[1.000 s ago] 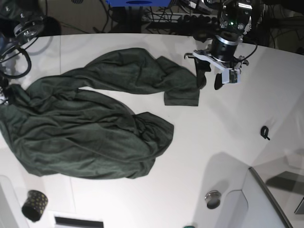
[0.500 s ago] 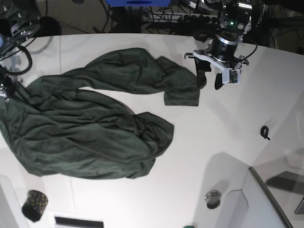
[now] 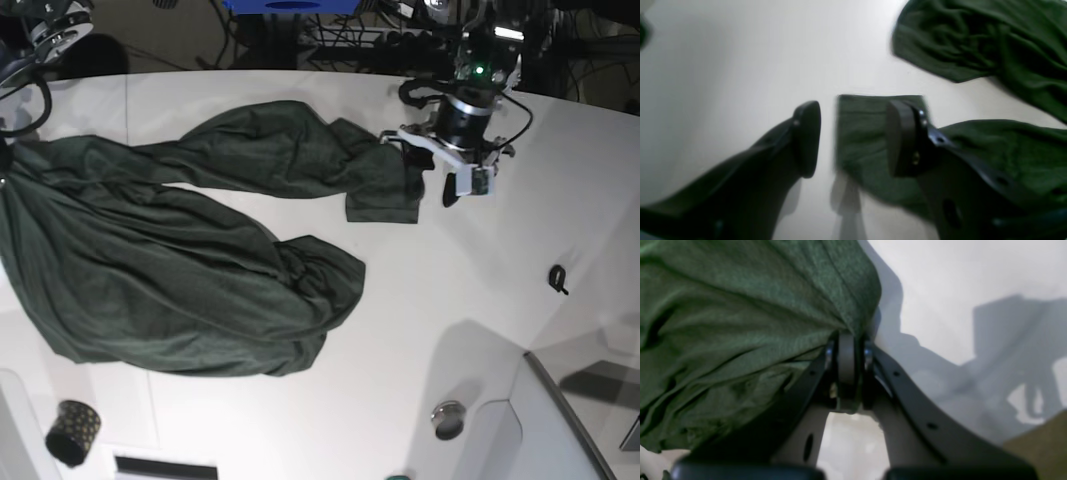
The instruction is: Layout the t-shirt on the table in an organized manner, then fold the t-shirt properly
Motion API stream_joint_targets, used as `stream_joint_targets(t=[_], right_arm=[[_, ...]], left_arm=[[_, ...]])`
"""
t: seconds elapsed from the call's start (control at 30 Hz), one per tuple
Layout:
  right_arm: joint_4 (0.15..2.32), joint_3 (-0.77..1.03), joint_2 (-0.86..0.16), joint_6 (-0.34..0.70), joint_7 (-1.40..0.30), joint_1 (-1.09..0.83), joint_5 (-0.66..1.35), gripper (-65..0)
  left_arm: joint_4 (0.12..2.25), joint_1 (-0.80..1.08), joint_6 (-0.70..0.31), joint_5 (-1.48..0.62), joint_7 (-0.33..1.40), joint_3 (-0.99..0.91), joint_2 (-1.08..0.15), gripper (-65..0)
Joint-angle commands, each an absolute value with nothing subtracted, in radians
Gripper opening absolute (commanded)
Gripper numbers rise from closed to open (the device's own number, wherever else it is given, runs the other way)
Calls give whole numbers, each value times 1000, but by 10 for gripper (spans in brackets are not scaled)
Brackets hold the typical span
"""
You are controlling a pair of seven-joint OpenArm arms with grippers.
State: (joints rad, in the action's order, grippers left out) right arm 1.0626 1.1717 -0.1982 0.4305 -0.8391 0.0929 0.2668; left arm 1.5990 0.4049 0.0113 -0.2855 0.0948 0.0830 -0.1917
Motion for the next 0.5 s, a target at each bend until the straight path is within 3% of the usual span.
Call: stream_joint_targets(t=[0.0, 0.23, 0.47], right_arm=[[1098, 1173, -223, 438, -831, 94, 278, -642], [1219, 1173, -222, 438, -885, 64, 278, -642], [1303, 1173, -208, 438, -885, 38, 278, -642]], left_arm=[[1595, 384, 7, -283, 73, 102, -194, -344], [1423, 240, 10, -283, 73, 268, -191, -346], [1308, 197, 10, -283, 73, 317, -193, -346]])
